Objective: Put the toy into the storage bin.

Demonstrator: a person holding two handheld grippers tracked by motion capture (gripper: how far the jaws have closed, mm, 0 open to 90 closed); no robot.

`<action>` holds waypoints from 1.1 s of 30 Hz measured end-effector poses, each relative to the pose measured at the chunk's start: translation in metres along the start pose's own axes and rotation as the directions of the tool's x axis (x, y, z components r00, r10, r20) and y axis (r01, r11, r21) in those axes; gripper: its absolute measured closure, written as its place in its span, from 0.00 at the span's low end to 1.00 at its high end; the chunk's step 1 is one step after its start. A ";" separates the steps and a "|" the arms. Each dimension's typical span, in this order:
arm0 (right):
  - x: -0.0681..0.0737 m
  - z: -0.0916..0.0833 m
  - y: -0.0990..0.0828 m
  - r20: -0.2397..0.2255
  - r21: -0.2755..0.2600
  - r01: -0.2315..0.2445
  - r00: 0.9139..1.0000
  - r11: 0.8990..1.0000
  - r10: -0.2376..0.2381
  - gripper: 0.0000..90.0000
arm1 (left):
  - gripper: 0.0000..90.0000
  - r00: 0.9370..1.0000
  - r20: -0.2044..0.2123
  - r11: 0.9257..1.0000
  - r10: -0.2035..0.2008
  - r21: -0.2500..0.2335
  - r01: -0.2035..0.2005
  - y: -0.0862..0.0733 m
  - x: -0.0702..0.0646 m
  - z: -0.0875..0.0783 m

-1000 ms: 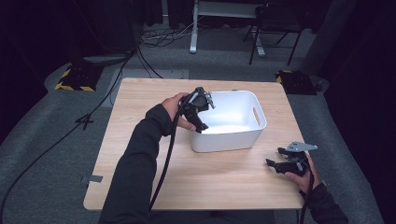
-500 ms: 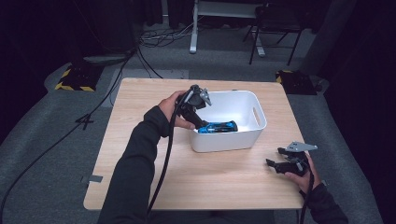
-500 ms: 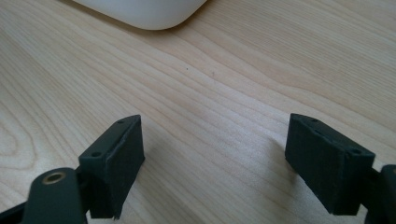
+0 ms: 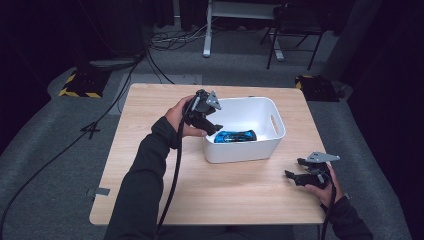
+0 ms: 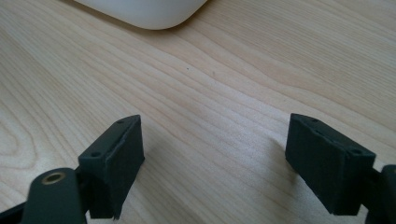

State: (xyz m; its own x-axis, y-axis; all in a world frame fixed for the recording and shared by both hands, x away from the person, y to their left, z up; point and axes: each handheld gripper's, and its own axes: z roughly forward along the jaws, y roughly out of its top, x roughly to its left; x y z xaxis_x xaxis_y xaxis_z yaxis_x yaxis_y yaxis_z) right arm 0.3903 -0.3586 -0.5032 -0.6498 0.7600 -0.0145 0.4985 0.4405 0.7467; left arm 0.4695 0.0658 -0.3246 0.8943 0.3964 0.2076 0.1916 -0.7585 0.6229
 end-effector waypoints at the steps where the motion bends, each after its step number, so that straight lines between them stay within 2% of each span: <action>1: 0.000 0.000 0.000 0.000 0.001 -0.002 1.000 1.000 0.002 0.22 | 0.27 0.999 -0.033 1.000 -0.002 -0.008 0.002 -0.001 0.000 -0.001; 3: 0.000 0.000 0.000 0.000 0.001 -0.002 1.000 1.000 0.002 0.22 | 0.29 0.995 -0.091 0.999 -0.029 -0.023 0.027 -0.002 -0.001 -0.001; 4: 0.000 0.000 0.000 0.000 0.001 -0.002 1.000 1.000 0.002 0.22 | 0.28 0.995 -0.091 0.999 -0.040 -0.038 0.037 -0.003 -0.001 -0.001; 7: 0.000 0.000 0.000 0.000 0.001 -0.002 1.000 1.000 0.002 0.22 | 0.29 0.988 -0.142 0.996 -0.057 -0.073 0.047 -0.006 -0.002 -0.002; 8: 0.000 0.000 0.000 0.000 0.001 -0.002 1.000 1.000 0.002 0.22 | 0.29 0.990 -0.126 0.996 -0.060 -0.070 0.051 -0.007 -0.001 -0.004; 9: 0.000 0.000 0.000 0.000 0.000 -0.001 1.000 1.000 0.001 0.22 | 0.29 0.988 -0.133 0.994 -0.075 -0.088 0.064 -0.009 -0.001 -0.003; 12: 0.000 0.000 0.000 0.000 0.000 0.001 1.000 1.000 -0.001 0.22 | 0.27 0.985 -0.142 0.992 -0.099 -0.090 0.087 -0.011 0.000 -0.003; 14: 0.000 0.000 0.000 0.000 0.000 -0.001 1.000 1.000 0.001 0.22 | 0.25 0.983 -0.155 0.993 -0.094 -0.088 0.081 -0.012 0.001 -0.005; 15: 0.000 0.000 0.000 0.000 0.001 -0.002 1.000 1.000 0.002 0.22 | 0.26 0.983 -0.149 0.991 -0.109 -0.098 0.095 -0.013 0.001 -0.006; 17: 0.000 0.000 0.000 0.000 0.001 -0.002 1.000 1.000 0.002 0.22 | 0.26 0.983 -0.144 0.989 -0.112 -0.108 0.097 -0.014 0.002 -0.008; 20: 0.000 0.000 0.000 0.000 0.001 -0.002 1.000 1.000 0.002 0.22 | 0.26 0.977 -0.164 0.984 -0.139 -0.135 0.117 -0.016 0.002 -0.011; 21: 0.000 0.000 0.000 0.000 0.000 0.000 1.000 1.000 0.000 0.22 | 0.26 0.978 -0.153 0.984 -0.139 -0.131 0.119 -0.017 0.003 -0.012; 23: 0.000 0.000 0.000 0.000 0.001 -0.002 1.000 1.000 0.002 0.22 | 0.26 0.973 -0.177 0.981 -0.148 -0.148 0.122 -0.019 0.002 -0.013; 25: 0.000 0.000 0.000 0.000 0.001 -0.003 1.000 1.000 0.003 0.22 | 0.26 0.968 -0.179 0.975 -0.175 -0.169 0.145 -0.022 0.003 -0.015; 26: 0.000 0.000 0.000 0.000 0.001 -0.003 1.000 1.000 0.003 0.22 | 0.26 0.967 -0.188 0.974 -0.173 -0.177 0.140 -0.023 0.003 -0.016; 28: 0.000 0.000 0.000 0.000 0.001 -0.003 1.000 1.000 0.003 0.22 | 0.26 0.961 -0.198 0.967 -0.195 -0.202 0.155 -0.027 0.004 -0.018; 29: 0.000 0.000 0.000 0.000 0.001 -0.002 1.000 1.000 0.002 0.22 | 0.27 0.957 -0.189 0.960 -0.221 -0.214 0.180 -0.029 0.003 -0.018; 32: 0.000 0.000 0.000 0.000 0.001 -0.001 1.000 1.000 0.001 0.22 | 0.27 0.950 -0.198 0.955 -0.240 -0.221 0.196 -0.033 0.004 -0.020; 33: 0.000 0.000 0.000 0.000 0.000 -0.001 1.000 1.000 0.001 0.22 | 0.27 0.942 -0.202 0.947 -0.266 -0.239 0.216 -0.035 0.003 -0.020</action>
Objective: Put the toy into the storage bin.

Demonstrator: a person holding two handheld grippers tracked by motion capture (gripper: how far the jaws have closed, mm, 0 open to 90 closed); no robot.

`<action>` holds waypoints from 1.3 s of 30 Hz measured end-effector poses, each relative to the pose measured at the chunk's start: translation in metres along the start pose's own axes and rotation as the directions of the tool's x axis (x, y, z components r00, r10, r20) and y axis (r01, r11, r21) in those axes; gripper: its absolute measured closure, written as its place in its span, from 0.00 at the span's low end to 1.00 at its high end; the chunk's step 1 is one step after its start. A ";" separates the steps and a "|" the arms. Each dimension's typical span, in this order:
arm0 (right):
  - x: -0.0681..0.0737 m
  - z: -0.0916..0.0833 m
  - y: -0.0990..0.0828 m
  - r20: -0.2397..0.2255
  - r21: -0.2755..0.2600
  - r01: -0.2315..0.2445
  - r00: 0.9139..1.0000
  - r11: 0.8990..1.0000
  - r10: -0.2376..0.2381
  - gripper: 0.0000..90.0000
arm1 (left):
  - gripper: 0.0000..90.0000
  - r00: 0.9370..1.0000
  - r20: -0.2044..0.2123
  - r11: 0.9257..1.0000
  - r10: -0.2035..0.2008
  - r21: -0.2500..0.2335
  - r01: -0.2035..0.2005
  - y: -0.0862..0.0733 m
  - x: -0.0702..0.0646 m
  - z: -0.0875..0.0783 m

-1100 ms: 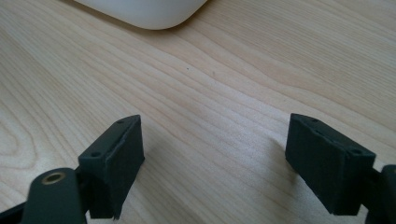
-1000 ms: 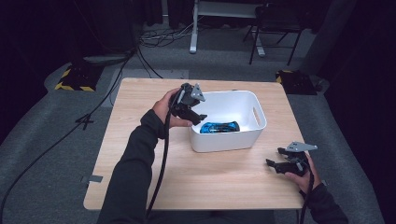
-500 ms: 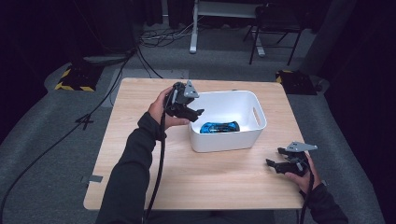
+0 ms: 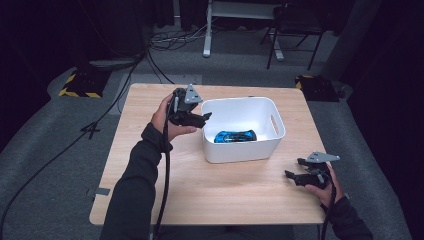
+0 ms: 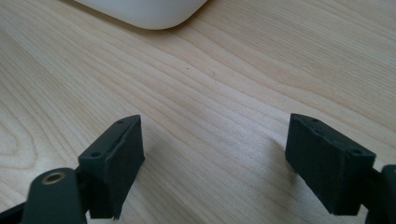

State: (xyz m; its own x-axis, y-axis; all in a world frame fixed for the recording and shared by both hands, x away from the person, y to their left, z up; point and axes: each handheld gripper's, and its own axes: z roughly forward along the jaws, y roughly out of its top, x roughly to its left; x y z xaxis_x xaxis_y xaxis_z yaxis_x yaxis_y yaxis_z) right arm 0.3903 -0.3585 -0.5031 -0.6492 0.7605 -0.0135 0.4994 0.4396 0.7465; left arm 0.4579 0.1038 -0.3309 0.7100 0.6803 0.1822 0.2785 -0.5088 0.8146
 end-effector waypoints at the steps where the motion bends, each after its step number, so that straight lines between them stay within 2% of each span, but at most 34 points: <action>1: 0.000 0.000 0.000 0.000 0.000 -0.001 1.000 1.000 0.001 0.22 | 0.27 1.000 0.002 1.000 -0.003 0.002 0.003 -0.002 0.001 -0.001; 3: 0.000 0.000 0.000 0.000 0.000 -0.001 1.000 1.000 0.001 0.22 | 0.27 1.000 -0.004 1.000 0.012 0.011 -0.012 -0.003 0.004 -0.004; 5: 0.000 0.000 0.000 0.000 0.001 -0.001 1.000 1.000 0.001 0.22 | 0.26 1.000 -0.009 1.000 -0.003 0.011 0.003 -0.006 0.005 -0.005; 6: 0.000 0.000 0.000 0.000 0.000 -0.001 1.000 1.000 0.001 0.22 | 0.26 1.000 -0.017 1.000 0.009 0.016 -0.009 -0.007 0.006 -0.007; 8: 0.000 0.000 0.000 0.000 0.000 -0.001 1.000 1.000 0.001 0.22 | 0.25 1.000 -0.012 1.000 -0.008 0.020 0.009 -0.009 0.008 -0.009; 10: 0.000 0.000 0.000 0.000 0.001 -0.001 1.000 1.000 0.001 0.22 | 0.24 1.000 -0.015 1.000 0.000 0.027 0.001 -0.010 0.009 -0.011; 12: 0.000 0.000 0.000 0.000 0.000 -0.001 1.000 1.000 0.001 0.22 | 0.24 1.000 -0.016 1.000 0.010 0.027 -0.010 -0.011 0.010 -0.014; 15: 0.000 0.000 0.000 0.000 0.000 -0.001 1.000 1.000 0.001 0.22 | 0.24 1.000 -0.016 1.000 -0.011 0.006 0.011 -0.013 0.010 -0.017; 16: 0.000 0.000 0.000 0.000 0.001 -0.001 1.000 1.000 0.001 0.22 | 0.24 1.000 -0.022 1.000 -0.002 0.009 0.002 -0.014 0.010 -0.019; 17: 0.000 0.000 0.000 0.000 0.000 -0.001 1.000 1.000 0.001 0.22 | 0.24 1.000 -0.016 1.000 -0.009 0.011 0.009 -0.014 0.010 -0.019; 18: 0.000 0.000 0.000 0.000 0.001 -0.001 1.000 1.000 0.001 0.22 | 0.24 1.000 -0.027 1.000 0.011 0.020 -0.010 -0.015 0.011 -0.020; 22: 0.000 0.000 0.000 0.000 0.001 -0.002 1.000 1.000 0.002 0.22 | 0.23 1.000 -0.016 1.000 -0.002 0.020 0.003 -0.019 0.011 -0.021; 25: 0.000 0.000 0.000 0.000 0.001 -0.001 1.000 1.000 0.001 0.22 | 0.23 0.999 -0.040 1.000 0.000 0.018 0.001 -0.023 0.011 -0.022; 26: 0.000 0.000 0.000 0.000 0.001 -0.002 1.000 1.000 0.002 0.22 | 0.23 0.999 -0.034 1.000 -0.004 0.015 0.004 -0.024 0.011 -0.022; 29: 0.000 0.000 0.000 0.000 0.000 0.000 1.000 1.000 0.000 0.22 | 0.23 0.999 -0.044 0.999 -0.004 0.032 0.005 -0.029 0.013 -0.022; 31: 0.000 0.000 0.000 0.000 0.000 -0.001 1.000 1.000 0.001 0.22 | 0.22 0.997 -0.073 0.999 0.002 0.043 0.001 -0.032 0.013 -0.023; 34: 0.000 0.000 0.000 0.000 0.001 -0.001 1.000 1.000 0.001 0.22 | 0.22 0.998 -0.068 0.999 -0.007 0.047 0.010 -0.038 0.014 -0.023; 37: 0.000 0.000 0.000 0.000 0.001 -0.002 1.000 1.000 0.002 0.22 | 0.22 0.996 -0.087 0.998 -0.003 0.062 0.008 -0.044 0.013 -0.024; 38: 0.000 0.000 0.000 0.000 0.000 -0.001 1.000 1.000 0.001 0.22 | 0.21 0.997 -0.076 0.998 -0.010 0.063 0.015 -0.047 0.013 -0.024; 39: 0.000 0.000 0.000 0.000 0.001 -0.002 1.000 1.000 0.002 0.22 | 0.21 0.997 -0.077 0.997 0.011 0.080 -0.005 -0.049 0.014 -0.025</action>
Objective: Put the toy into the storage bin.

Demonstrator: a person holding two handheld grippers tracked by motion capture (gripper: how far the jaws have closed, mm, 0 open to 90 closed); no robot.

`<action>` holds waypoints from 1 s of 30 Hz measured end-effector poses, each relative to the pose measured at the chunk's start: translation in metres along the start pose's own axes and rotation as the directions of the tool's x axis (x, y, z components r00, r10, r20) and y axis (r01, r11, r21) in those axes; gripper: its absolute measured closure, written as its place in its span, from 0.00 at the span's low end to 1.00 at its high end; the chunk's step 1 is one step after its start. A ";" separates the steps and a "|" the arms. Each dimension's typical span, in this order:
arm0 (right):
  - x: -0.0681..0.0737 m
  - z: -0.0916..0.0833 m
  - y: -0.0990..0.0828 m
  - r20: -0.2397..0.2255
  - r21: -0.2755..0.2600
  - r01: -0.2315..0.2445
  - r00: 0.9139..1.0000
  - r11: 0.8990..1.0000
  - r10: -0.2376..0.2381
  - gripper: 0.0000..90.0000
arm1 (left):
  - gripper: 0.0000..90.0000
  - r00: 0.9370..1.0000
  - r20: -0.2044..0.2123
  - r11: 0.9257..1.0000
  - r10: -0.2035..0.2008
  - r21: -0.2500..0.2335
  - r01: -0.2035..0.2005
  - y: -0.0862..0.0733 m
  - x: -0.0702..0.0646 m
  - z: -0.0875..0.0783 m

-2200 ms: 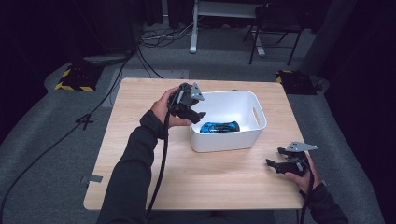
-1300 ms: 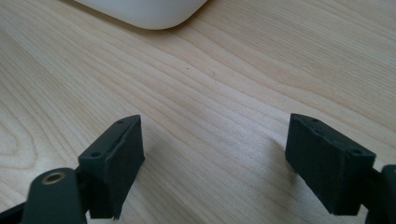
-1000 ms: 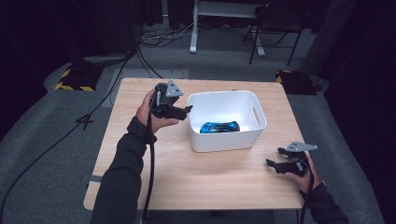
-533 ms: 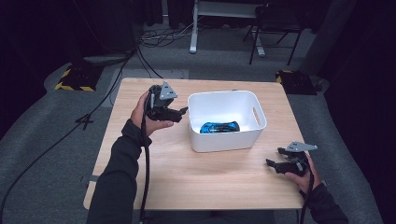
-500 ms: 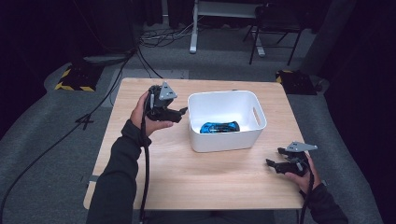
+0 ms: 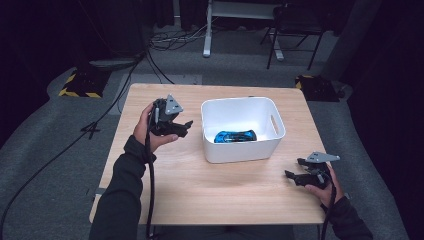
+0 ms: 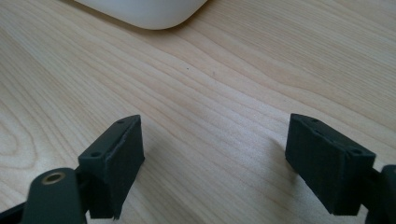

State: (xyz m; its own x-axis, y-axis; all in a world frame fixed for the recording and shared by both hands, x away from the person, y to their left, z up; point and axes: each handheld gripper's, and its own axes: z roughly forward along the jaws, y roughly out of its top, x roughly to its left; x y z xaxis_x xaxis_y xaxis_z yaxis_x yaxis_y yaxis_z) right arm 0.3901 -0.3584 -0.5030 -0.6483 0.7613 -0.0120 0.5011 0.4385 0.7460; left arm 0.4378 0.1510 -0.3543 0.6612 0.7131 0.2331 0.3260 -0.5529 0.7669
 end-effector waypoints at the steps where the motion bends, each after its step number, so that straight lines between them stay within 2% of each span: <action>1: 0.000 0.000 0.000 0.000 -0.001 0.001 1.000 1.000 -0.001 0.22 | 0.20 1.000 -0.020 1.000 0.000 0.002 0.000 -0.003 -0.001 -0.001; 3: 0.000 0.000 0.000 0.000 0.000 0.000 1.000 1.000 0.000 0.22 | 0.19 1.000 -0.020 1.000 -0.022 -0.005 0.022 -0.008 -0.002 0.001; 5: 0.000 0.000 0.000 0.000 0.000 0.000 1.000 1.000 0.000 0.22 | 0.19 0.999 -0.037 1.000 -0.020 0.007 0.020 -0.013 -0.004 0.001; 7: 0.000 0.000 0.000 0.000 0.000 0.000 1.000 1.000 0.000 0.22 | 0.19 0.999 -0.027 0.999 -0.030 0.012 0.031 -0.018 -0.005 0.001; 8: 0.000 0.000 0.000 0.000 0.000 0.000 1.000 1.000 0.000 0.22 | 0.19 0.999 -0.028 0.999 -0.025 0.019 0.025 -0.020 -0.006 0.001; 9: 0.000 0.000 0.000 0.000 0.000 0.000 1.000 1.000 0.000 0.22 | 0.18 0.999 -0.034 0.999 0.001 0.043 0.000 -0.023 -0.005 0.000; 12: 0.000 0.000 0.000 0.000 0.000 0.001 1.000 1.000 -0.001 0.22 | 0.18 0.999 -0.043 0.999 -0.004 0.046 0.006 -0.029 -0.006 -0.001; 15: 0.000 0.000 0.000 0.000 0.000 0.001 1.000 1.000 -0.001 0.22 | 0.18 0.999 -0.034 0.998 -0.012 0.053 0.014 -0.036 -0.007 -0.001; 20: 0.000 0.000 0.000 0.000 0.000 0.000 1.000 1.000 0.000 0.22 | 0.18 0.999 -0.044 0.998 0.003 0.067 -0.001 -0.046 -0.013 -0.002; 23: 0.000 0.000 0.000 0.000 0.000 0.000 1.000 1.000 0.000 0.22 | 0.18 0.999 -0.036 0.998 -0.007 0.069 0.009 -0.052 -0.016 -0.002; 25: 0.000 0.000 0.000 0.000 0.000 0.001 1.000 1.000 -0.001 0.22 | 0.18 0.999 -0.046 0.997 0.012 0.080 -0.009 -0.055 -0.018 -0.003; 30: 0.000 0.000 0.000 0.000 0.000 0.000 1.000 1.000 0.000 0.22 | 0.18 0.999 -0.047 0.996 0.013 0.088 -0.009 -0.066 -0.024 -0.007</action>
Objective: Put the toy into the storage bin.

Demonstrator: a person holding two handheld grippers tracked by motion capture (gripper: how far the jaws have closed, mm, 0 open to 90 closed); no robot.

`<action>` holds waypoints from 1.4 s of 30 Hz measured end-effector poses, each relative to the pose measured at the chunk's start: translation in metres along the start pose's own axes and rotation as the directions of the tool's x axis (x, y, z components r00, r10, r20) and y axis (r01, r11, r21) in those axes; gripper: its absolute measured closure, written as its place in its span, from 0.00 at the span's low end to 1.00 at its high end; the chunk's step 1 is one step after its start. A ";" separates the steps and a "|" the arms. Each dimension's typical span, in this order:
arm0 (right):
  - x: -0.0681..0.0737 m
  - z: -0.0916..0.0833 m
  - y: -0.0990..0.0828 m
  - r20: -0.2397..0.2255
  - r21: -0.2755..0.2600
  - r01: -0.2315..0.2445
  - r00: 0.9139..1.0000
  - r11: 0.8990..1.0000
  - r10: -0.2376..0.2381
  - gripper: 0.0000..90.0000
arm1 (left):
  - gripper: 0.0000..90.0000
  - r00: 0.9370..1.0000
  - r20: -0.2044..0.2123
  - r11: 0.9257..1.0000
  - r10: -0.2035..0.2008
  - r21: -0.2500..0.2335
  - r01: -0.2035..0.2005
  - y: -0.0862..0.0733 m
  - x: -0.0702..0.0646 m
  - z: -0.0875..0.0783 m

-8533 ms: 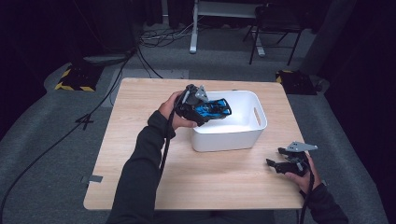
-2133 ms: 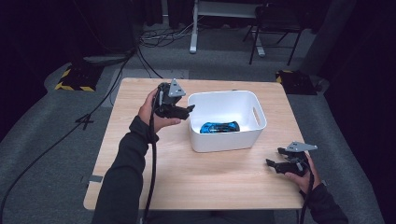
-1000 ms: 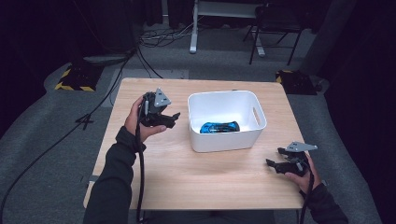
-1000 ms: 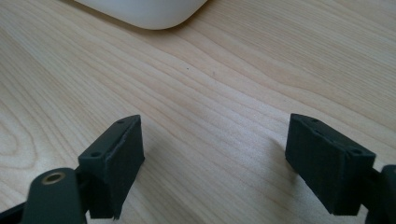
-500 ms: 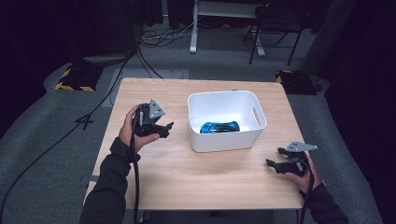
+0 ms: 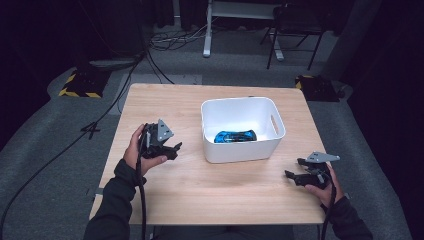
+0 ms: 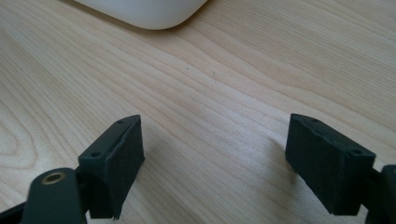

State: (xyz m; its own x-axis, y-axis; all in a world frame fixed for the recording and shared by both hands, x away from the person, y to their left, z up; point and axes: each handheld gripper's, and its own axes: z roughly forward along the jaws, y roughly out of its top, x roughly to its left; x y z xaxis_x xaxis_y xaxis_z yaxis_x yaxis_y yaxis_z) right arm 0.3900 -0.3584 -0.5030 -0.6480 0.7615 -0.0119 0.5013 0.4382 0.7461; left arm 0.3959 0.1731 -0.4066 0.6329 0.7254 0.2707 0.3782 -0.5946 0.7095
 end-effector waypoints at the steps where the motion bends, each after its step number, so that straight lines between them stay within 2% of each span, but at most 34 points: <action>1: 0.000 0.000 0.000 0.000 0.000 0.002 1.000 1.000 -0.002 0.22 | 0.18 1.000 0.003 1.000 0.003 0.006 -0.003 -0.002 -0.001 0.000; 3: 0.000 0.000 0.000 0.000 -0.001 0.004 1.000 1.000 -0.004 0.22 | 0.18 1.000 -0.015 1.000 0.014 0.013 -0.014 -0.006 -0.004 0.001; 8: 0.000 0.000 0.000 0.000 0.000 0.001 1.000 1.000 -0.001 0.22 | 0.18 0.999 -0.019 0.999 0.028 0.017 -0.027 -0.014 -0.009 -0.001; 10: 0.000 0.000 0.000 0.000 0.000 0.000 1.000 1.000 0.000 0.22 | 0.18 1.000 -0.013 1.000 0.025 0.018 -0.025 -0.017 -0.012 0.000; 11: 0.000 0.000 0.000 0.000 0.000 0.002 1.000 1.000 -0.002 0.22 | 0.18 0.999 -0.018 0.999 0.036 0.020 -0.035 -0.018 -0.013 0.000; 13: 0.000 0.000 0.000 0.000 0.000 0.001 1.000 1.000 -0.001 0.22 | 0.18 1.000 -0.012 0.999 0.026 0.025 -0.026 -0.021 -0.016 0.001; 14: 0.000 0.000 0.000 0.000 -0.001 0.002 1.000 1.000 -0.002 0.22 | 0.18 0.999 -0.012 0.999 0.038 0.029 -0.037 -0.023 -0.017 0.001; 19: 0.000 0.000 0.000 0.000 0.000 0.001 1.000 1.000 -0.001 0.22 | 0.18 0.999 -0.006 0.998 0.039 0.052 -0.039 -0.031 -0.023 0.004; 20: 0.000 0.000 0.000 -0.001 0.000 0.001 1.000 1.000 -0.001 0.22 | 0.18 0.998 -0.010 0.997 0.054 0.058 -0.053 -0.032 -0.024 0.004; 26: 0.000 0.000 0.000 -0.001 0.001 0.001 1.000 1.000 -0.001 0.22 | 0.18 0.999 0.034 0.997 0.036 0.061 -0.038 -0.043 -0.026 0.005; 29: 0.000 0.000 0.000 -0.001 0.001 0.002 1.000 1.000 -0.002 0.22 | 0.18 0.998 0.068 0.998 0.002 0.059 -0.006 -0.046 -0.024 0.005; 31: 0.000 0.000 0.000 -0.001 0.000 0.001 1.000 1.000 -0.001 0.22 | 0.18 0.998 0.057 0.999 -0.019 0.046 0.016 -0.048 -0.024 0.004; 33: 0.000 0.000 0.000 -0.001 0.000 0.001 1.000 1.000 -0.001 0.22 | 0.18 0.998 0.063 0.998 -0.009 0.056 0.006 -0.051 -0.024 0.004; 36: 0.000 0.000 0.000 -0.001 0.000 0.001 1.000 1.000 -0.001 0.22 | 0.18 0.998 0.066 0.998 -0.024 0.065 0.019 -0.057 -0.027 0.006; 40: 0.000 0.000 0.000 -0.001 0.000 0.001 1.000 1.000 -0.001 0.22 | 0.18 0.997 0.073 0.997 -0.022 0.080 0.016 -0.064 -0.029 0.006; 42: 0.000 0.000 0.000 -0.001 0.001 0.001 1.000 1.000 -0.001 0.22 | 0.18 0.998 0.060 0.996 -0.006 0.088 0.000 -0.068 -0.031 0.005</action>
State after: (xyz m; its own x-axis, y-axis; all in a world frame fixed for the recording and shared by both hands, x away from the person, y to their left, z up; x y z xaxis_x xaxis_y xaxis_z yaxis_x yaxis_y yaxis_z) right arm 0.3904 -0.3587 -0.5030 -0.6493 0.7604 -0.0121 0.5007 0.4395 0.7457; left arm 0.3542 0.1889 -0.4667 0.6701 0.7067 0.2271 0.4364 -0.6226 0.6495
